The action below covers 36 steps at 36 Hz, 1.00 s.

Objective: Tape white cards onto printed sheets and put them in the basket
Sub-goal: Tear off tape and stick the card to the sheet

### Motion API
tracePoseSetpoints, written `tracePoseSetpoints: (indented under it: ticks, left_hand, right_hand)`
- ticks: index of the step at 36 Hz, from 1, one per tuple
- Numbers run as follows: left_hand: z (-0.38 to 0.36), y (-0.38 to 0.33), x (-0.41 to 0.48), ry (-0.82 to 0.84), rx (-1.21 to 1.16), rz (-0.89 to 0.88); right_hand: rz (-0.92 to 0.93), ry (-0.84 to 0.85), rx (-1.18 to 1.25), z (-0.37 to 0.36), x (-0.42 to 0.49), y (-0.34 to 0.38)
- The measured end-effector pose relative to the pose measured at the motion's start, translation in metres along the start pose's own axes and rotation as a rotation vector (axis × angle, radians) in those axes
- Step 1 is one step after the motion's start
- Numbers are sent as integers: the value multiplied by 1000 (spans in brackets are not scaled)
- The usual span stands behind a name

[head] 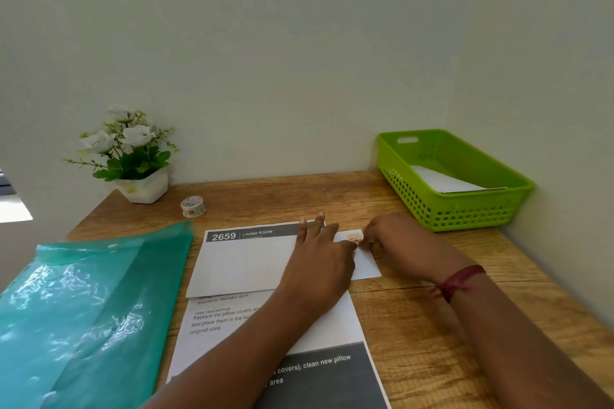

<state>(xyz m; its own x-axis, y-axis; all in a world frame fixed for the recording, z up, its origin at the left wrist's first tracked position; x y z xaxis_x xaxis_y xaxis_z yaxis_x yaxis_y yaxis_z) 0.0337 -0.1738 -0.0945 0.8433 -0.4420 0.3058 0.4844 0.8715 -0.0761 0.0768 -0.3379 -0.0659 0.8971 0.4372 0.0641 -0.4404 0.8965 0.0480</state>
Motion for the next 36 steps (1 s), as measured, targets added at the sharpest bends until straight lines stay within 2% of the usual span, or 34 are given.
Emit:
tracePoseSetpoints:
  ticks: [7,11,15,18,22,24,27,31,33,36]
  left_hand:
    - [-5,1,2,-86,-92,-18]
    - [0,1,2,-121,-202,30]
    - [5,5,2,-143,-261,86]
    - [19,9,2,-209,-287,129]
    - [46,26,6,-148,-280,148]
    - [63,39,2,-54,-235,173]
    - [85,63,-10,47,-171,249]
    - [94,89,-41,75,-150,355]
    - [88,97,-56,87,-157,397]
    - [75,104,-71,129,-178,451]
  right_hand:
    - [-6,-48,0,1,-3,8]
    - [-50,-108,110,1,-4,8]
    - [-166,-379,249,13,-6,13]
    - [-141,-584,391,21,-11,20]
    - [-111,-694,573,21,-14,37]
    - [-86,-679,711,21,-16,54]
    - [64,-533,753,17,-25,86]
    - [207,-305,518,8,-39,118]
    - [228,-219,396,5,-44,128]
    - [193,-135,348,9,-47,138]
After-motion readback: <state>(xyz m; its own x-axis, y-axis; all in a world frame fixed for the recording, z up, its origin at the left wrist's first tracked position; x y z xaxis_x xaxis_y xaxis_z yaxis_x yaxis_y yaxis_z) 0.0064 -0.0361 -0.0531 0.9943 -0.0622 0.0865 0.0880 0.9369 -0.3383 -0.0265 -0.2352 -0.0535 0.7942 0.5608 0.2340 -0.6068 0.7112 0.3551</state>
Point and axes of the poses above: each hand's wrist, its own x-axis towards the middle knuckle, its own z-axis out of the back of the hand, y = z × x, the point moved 1 cm from there along x, towards the middle knuckle, and after that the axes turned 5 degrees about -z, right-handed, at the moved point
